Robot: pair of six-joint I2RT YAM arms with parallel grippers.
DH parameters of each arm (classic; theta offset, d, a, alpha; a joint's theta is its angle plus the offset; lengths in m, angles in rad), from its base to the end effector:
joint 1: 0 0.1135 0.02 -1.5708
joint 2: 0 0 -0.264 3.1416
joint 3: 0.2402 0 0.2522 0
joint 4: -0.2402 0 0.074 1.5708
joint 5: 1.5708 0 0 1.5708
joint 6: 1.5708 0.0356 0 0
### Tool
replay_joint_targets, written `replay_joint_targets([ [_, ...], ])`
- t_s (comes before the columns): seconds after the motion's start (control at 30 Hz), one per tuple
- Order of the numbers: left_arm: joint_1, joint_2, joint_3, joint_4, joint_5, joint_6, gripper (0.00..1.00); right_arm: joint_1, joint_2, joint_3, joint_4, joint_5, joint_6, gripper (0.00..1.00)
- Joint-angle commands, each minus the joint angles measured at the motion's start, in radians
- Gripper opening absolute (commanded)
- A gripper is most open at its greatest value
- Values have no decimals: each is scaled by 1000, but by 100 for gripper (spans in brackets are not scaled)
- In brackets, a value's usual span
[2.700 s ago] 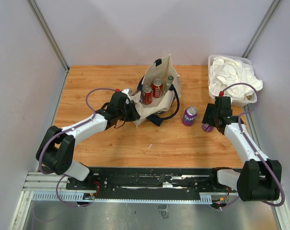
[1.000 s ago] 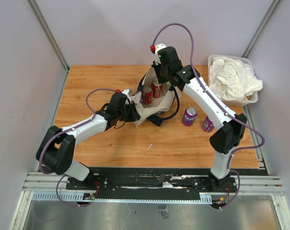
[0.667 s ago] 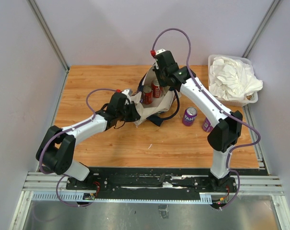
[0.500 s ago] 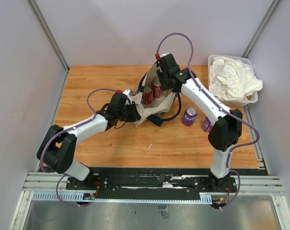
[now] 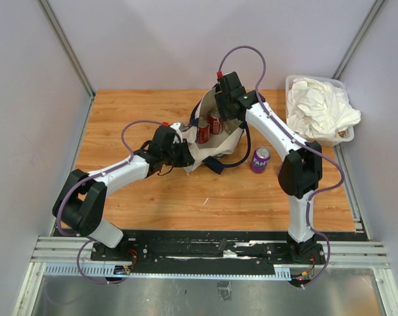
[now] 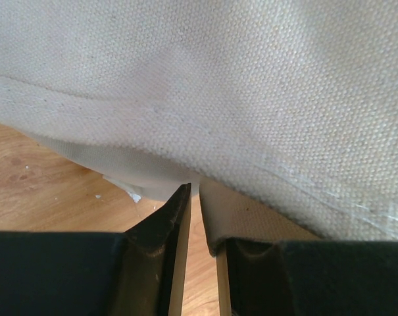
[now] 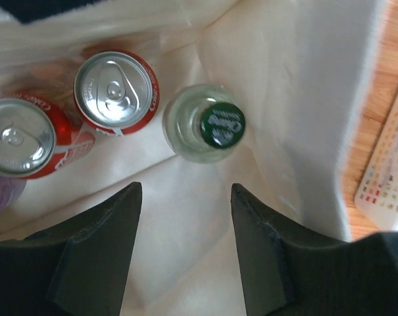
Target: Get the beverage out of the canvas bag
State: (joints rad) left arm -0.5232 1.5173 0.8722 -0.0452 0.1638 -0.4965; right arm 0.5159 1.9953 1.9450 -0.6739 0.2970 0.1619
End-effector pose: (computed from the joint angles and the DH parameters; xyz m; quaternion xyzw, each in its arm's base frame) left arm 0.2759 -0.1658 0.2083 0.0469 0.9011 -0.2719 0.3346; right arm 0.4029 0.2165 0.3301 -0.0989 0.8983 0.0078 0.4280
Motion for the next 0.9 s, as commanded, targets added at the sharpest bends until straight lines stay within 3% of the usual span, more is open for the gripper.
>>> replay_joint_targets([
  [0.0, 3, 45, -5, -130, -5, 33, 25, -35, 80, 91, -7, 36, 19, 58],
  [0.17, 4, 49, -2, -130, 3, 39, 25, -46, 125, 141, -4, 72, 20, 57],
  [0.67, 3, 48, -9, -141, 12, 58, 25, -51, 102, 89, 114, 113, 56, 56],
  [0.87, 3, 54, -12, -149, 10, 71, 25, -61, 113, 72, 118, 112, 105, 50],
])
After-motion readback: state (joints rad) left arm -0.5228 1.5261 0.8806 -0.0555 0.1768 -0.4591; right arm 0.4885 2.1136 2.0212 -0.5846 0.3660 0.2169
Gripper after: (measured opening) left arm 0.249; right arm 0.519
